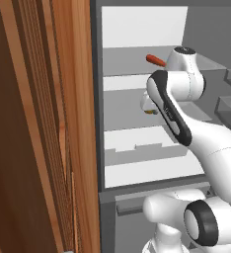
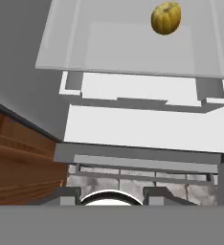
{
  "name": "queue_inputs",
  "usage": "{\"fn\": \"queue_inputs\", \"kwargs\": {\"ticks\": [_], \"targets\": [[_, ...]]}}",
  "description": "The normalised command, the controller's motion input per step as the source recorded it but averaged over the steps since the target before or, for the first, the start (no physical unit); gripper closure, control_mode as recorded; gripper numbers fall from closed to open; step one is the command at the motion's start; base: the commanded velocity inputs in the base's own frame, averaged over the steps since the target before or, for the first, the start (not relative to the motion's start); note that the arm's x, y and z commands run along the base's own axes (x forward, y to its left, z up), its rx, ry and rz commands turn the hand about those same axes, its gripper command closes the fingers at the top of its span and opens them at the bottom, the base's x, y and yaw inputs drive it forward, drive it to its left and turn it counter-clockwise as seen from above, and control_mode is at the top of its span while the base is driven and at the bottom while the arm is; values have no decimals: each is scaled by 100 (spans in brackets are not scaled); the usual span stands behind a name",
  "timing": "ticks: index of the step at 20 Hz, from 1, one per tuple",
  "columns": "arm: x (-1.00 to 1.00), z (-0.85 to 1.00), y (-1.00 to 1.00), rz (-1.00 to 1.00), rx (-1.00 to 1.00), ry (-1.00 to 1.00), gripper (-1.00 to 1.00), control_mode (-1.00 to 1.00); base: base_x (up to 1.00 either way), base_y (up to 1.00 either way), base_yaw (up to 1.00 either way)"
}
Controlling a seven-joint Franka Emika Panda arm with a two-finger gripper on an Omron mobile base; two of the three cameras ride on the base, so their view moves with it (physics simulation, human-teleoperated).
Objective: Place the cold items (carrot and squash) from the fridge in one tupperware on the dining counter. Place the warm items (hot dog and kebab skewer) in the stove area in another tupperware.
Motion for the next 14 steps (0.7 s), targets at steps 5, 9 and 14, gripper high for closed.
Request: {"fn": "queue_inputs", "kwargs": {"ticks": [5, 9, 14], "targets": [[0, 6, -13, 0, 5, -12, -100, -100, 0, 0, 0], [0, 29, -16, 0, 0, -19, -100, -100, 0, 0, 0], [6, 44, -4, -7, -20, -8, -100, -100, 0, 0, 0]]}}
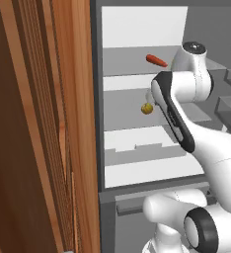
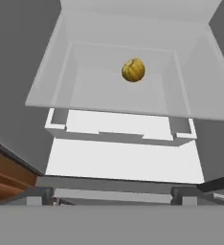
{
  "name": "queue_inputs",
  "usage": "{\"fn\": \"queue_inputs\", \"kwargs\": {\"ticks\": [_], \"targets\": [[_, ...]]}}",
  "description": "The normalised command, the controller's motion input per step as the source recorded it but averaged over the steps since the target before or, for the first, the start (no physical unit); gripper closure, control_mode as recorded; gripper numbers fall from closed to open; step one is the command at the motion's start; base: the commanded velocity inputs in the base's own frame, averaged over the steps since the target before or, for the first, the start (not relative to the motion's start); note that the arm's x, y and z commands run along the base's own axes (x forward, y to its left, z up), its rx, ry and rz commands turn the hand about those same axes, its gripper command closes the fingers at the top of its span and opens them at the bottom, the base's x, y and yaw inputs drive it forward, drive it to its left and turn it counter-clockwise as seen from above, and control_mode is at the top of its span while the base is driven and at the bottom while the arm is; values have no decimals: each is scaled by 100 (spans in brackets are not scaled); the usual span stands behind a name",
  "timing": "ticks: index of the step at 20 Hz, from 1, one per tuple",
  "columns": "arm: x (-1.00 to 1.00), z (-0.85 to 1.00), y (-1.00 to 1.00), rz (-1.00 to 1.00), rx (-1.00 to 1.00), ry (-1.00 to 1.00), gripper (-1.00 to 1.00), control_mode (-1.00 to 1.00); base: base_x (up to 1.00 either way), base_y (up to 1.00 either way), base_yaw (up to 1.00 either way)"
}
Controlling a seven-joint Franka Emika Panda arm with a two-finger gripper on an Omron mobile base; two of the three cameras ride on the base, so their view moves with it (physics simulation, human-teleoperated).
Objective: Place the cold items (carrot and squash) from the fridge in one tupperware on the dining counter. Place the warm items (hot dog and kebab skewer) in the stove area in another tupperware.
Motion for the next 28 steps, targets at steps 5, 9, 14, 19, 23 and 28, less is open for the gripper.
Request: {"fn": "queue_inputs", "kwargs": {"ticks": [5, 9, 14, 19, 23, 28], "targets": [[22, 56, -21, -7, -19, -3, -100, -100, 0, 0, 0], [22, 53, -48, 0, 0, -10, -100, -100, 0, 0, 0], [31, 30, -35, 3, 2, -20, -100, -100, 0, 0, 0], [46, 6, -21, 9, 8, -15, -100, -100, 0, 0, 0], [45, 20, -33, 7, 10, -11, -100, -100, 0, 0, 0], [49, 14, -16, 7, 5, 0, -100, -100, 0, 0, 0]]}}
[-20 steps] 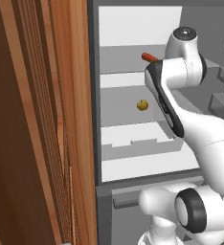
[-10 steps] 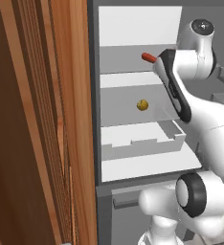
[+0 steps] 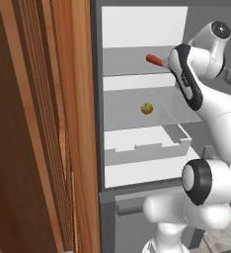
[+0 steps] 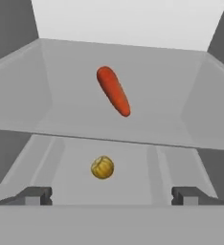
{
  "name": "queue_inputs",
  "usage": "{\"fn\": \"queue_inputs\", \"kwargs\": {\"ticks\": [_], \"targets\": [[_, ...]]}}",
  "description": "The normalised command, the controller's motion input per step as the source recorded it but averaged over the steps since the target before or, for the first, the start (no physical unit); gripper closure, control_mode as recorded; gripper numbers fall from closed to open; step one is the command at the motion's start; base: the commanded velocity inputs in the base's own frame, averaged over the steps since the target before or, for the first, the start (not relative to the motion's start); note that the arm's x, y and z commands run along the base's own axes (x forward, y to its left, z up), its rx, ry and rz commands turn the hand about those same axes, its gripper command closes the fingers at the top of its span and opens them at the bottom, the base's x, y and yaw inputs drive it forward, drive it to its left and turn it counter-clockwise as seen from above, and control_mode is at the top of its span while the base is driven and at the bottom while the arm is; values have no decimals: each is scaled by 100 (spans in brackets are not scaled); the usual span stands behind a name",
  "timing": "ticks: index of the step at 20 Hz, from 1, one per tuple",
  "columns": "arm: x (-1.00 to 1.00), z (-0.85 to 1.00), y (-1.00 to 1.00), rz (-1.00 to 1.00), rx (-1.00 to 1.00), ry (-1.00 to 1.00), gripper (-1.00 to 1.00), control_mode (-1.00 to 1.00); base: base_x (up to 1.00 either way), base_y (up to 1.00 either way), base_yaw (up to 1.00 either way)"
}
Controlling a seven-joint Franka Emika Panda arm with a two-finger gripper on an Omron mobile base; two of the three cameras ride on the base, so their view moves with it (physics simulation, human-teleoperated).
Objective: Place the cold items (carrot and squash) from the fridge in one tupperware on the dining counter. Place the warm items (hot dog and kebab skewer) in the stove area in another tupperware.
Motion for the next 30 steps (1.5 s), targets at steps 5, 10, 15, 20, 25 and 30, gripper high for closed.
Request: {"fn": "queue_inputs", "kwargs": {"ticks": [5, 10, 15, 20, 25, 30], "targets": [[52, 0, -4, 14, 5, 1, -100, -100, 0, 0, 0], [45, 0, -19, 16, 7, 0, -100, -100, 0, 0, 0], [57, -3, 0, 14, 0, 2, -100, -100, 0, 0, 0], [58, -10, 0, 12, 0, 4, -100, -100, 0, 0, 0], [60, -2, 0, 8, 0, 1, -100, -100, 0, 0, 0], [70, -21, 1, 5, 0, 7, -100, -100, 0, 0, 0]]}}
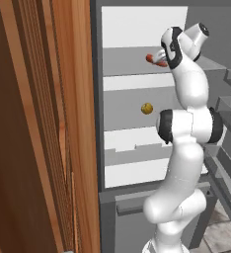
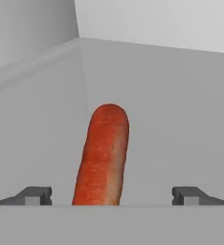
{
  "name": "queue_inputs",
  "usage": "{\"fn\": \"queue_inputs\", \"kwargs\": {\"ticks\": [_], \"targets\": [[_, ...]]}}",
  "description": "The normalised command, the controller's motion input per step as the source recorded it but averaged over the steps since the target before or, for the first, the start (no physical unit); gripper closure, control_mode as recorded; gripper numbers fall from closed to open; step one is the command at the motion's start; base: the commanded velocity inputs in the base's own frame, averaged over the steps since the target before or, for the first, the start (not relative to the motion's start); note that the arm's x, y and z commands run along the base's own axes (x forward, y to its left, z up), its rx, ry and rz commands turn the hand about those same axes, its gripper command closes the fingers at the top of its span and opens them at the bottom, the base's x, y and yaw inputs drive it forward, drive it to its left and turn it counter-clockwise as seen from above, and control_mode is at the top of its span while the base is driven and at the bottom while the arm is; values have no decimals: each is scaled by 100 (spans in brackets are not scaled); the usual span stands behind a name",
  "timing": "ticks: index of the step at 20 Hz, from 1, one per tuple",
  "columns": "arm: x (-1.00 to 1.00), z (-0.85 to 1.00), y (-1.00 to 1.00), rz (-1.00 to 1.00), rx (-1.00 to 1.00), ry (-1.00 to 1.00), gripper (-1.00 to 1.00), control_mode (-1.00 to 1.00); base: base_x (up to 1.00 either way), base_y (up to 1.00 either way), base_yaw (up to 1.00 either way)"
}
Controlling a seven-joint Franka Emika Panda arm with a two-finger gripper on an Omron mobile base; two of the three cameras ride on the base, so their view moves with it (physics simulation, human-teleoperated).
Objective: Place the cold items (carrot and squash) from the fridge in one tupperware on the dining counter. Place the warm items (hot dog and kebab skewer) in the stove area in another tupperware.
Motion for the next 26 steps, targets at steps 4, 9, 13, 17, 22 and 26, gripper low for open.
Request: {"fn": "queue_inputs", "kwargs": {"ticks": [4, 9, 13, 17, 22, 26], "targets": [[61, -33, 0, 4, 0, 10, -100, -100, 0, 0, 0], [5, -50, 16, 0, 0, 14, 100, -100, 0, 0, 0], [-9, -86, 67, 0, 0, 26, 100, -100, 0, 0, 0], [-67, -100, 100, 0, 1, 4, 100, -100, 0, 0, 0], [-100, -96, 55, 7, 32, -35, 100, -100, 0, 0, 0], [-100, 12, 17, 11, 35, -44, 100, -100, 0, 0, 0]]}}
